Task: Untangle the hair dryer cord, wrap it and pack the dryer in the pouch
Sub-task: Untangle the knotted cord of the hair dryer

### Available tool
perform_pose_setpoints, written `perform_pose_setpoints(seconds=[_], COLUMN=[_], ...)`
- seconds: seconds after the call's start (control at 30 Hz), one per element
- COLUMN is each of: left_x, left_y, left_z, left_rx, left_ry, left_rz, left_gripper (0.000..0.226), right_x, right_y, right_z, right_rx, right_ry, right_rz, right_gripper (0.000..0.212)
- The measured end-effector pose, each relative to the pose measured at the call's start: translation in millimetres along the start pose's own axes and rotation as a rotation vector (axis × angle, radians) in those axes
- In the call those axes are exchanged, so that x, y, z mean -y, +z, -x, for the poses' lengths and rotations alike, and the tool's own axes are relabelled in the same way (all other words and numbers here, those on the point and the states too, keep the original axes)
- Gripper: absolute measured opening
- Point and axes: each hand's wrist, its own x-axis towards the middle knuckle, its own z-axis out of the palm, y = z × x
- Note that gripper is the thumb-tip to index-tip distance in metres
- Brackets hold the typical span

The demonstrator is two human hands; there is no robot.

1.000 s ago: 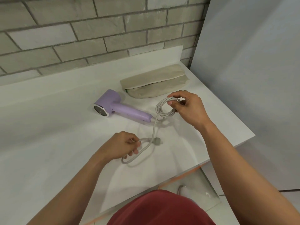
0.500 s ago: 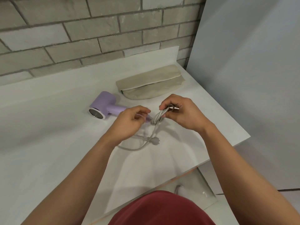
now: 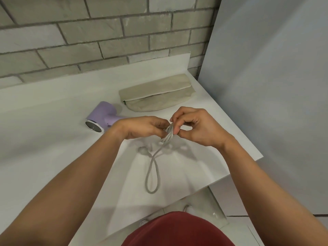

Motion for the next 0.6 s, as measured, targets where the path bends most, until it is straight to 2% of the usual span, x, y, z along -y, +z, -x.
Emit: perform_pose_setpoints(seconds=[0.1,0.23,0.37,0.43,0.5,0.6], left_x=[0.4,-1.0,-0.8,-1.4,-1.6,-1.3], left_y=[0.9,11.6,21.8,25.1,26.6,27.9], left_z=[-2.0,-9.9,-18.7,-19.1,-17.5,-14.7], left_rx=[-0.091,-0.332,-0.475,-0.527,-0.559,-0.598], left_ry=[0.053,0.114,0.141,0.152,0.165,0.188], left_rz=[-0.019,-0.152,-0.269,-0.279,-0.305,-0.366], left_gripper=[0.023,0.024,0.028,0.027,0.027,0.027], right_x=[-6.2,-10.7,-17.1,-20.0,-20.6,-17.3], right_y=[-10.8,-33.3,-32.0,-26.5,-21.0,-15.0], right_z=[0.6,1.8,-3.3,-8.1,-12.7,-20.3], right_rx=[0.020,0.121,-0.044,-0.081,-0.026,0.109], right_ry=[0.001,0.050,0.084,0.120,0.165,0.234], right_rz=[0.096,0.247,0.244,0.301,0.378,0.463], right_gripper=[0.029,0.033,0.017,0.021,0.037,0.038])
